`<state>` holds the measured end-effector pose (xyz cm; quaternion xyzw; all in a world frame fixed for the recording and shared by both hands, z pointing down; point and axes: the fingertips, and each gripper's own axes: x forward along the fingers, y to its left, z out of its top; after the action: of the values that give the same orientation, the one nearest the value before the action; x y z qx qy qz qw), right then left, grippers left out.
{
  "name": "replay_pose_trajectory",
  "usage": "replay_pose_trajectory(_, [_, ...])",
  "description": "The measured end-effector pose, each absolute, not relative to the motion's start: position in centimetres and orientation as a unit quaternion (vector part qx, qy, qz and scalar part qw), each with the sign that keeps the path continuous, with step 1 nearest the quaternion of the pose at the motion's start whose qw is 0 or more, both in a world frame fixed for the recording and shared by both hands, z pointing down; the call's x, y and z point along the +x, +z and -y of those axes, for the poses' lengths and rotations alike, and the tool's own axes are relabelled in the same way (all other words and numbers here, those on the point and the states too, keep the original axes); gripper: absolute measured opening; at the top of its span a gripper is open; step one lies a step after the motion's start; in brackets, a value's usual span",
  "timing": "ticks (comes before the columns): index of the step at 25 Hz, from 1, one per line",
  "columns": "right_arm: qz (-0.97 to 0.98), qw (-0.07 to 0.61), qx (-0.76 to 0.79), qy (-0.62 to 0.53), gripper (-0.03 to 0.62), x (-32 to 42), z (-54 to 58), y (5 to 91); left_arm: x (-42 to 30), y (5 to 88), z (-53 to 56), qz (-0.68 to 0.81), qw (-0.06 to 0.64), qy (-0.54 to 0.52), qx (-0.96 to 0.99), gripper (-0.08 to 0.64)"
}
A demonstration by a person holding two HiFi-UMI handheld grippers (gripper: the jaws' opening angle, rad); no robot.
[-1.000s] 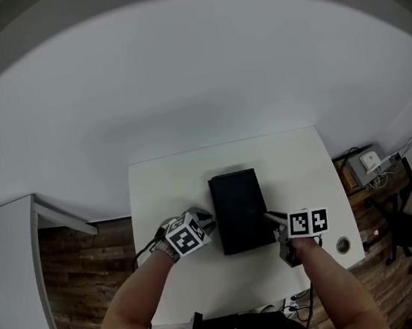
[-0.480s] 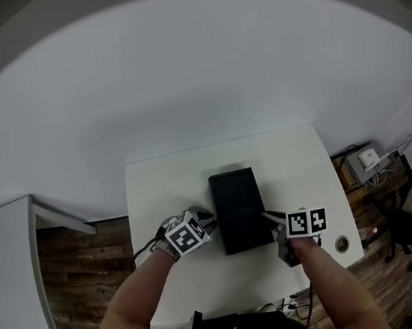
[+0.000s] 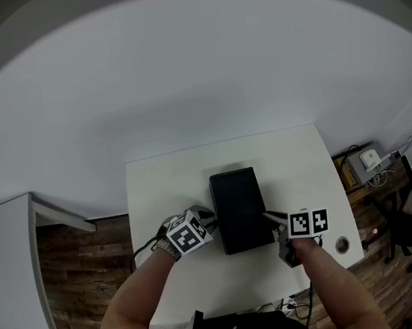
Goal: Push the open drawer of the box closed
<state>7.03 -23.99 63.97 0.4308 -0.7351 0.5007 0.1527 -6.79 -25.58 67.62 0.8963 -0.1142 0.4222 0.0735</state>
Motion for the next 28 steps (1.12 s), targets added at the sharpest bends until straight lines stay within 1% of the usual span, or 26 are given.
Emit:
replay_pose_trajectory(6, [0.734,0.159,0.429,0.502,0.097,6.9,24.2,63.9,-6.9,67.5,25.8,0.129,0.074,0.403,0.903,0.081])
replay_pose_trajectory(11, [0.731,0.150,0.421,0.516,0.101,7.0,24.2,64.0,-9.0,67.0,25.0,0.158,0.088,0.387,0.904,0.083])
replay_pose_trajectory(12, [0.732,0.144,0.419,0.517,0.103,7.0,24.2,64.0,-9.7,66.6,24.7,0.171,0.098,0.382,0.903,0.081])
replay_pose_trajectory(13, [0.734,0.139,0.417,0.517,0.104,7.1,24.3,64.0,-10.4,66.1,24.4,0.185,0.113,0.375,0.901,0.052])
replay_pose_trajectory(14, [0.737,0.136,0.415,0.516,0.104,7.1,24.3,64.0,-11.1,65.6,24.1,0.201,0.130,0.365,0.900,0.003])
replay_pose_trajectory(19, [0.749,0.124,0.412,0.504,0.103,7.8,24.0,63.3,-13.5,63.9,20.9,0.262,0.216,0.300,0.892,0.002])
replay_pose_trajectory(21, [0.752,0.119,0.415,0.498,0.092,8.6,23.5,62.7,-14.0,63.3,19.2,0.285,0.234,0.282,0.886,0.002])
replay_pose_trajectory(22, [0.755,0.118,0.416,0.493,0.061,9.0,23.0,62.4,-14.2,63.0,18.4,0.296,0.242,0.274,0.883,0.002])
replay_pose_trajectory(23, [0.760,0.120,0.415,0.486,0.016,9.4,22.5,62.0,-14.3,62.6,17.4,0.306,0.249,0.265,0.880,0.002])
replay_pose_trajectory(24, [0.765,0.123,0.412,0.480,-0.002,9.8,21.8,61.6,-14.3,62.2,16.4,0.315,0.255,0.257,0.877,0.002])
replay_pose_trajectory(28, [0.787,0.133,0.379,0.468,-0.002,10.4,18.0,60.0,-13.4,59.7,12.3,0.345,0.254,0.228,0.874,0.002])
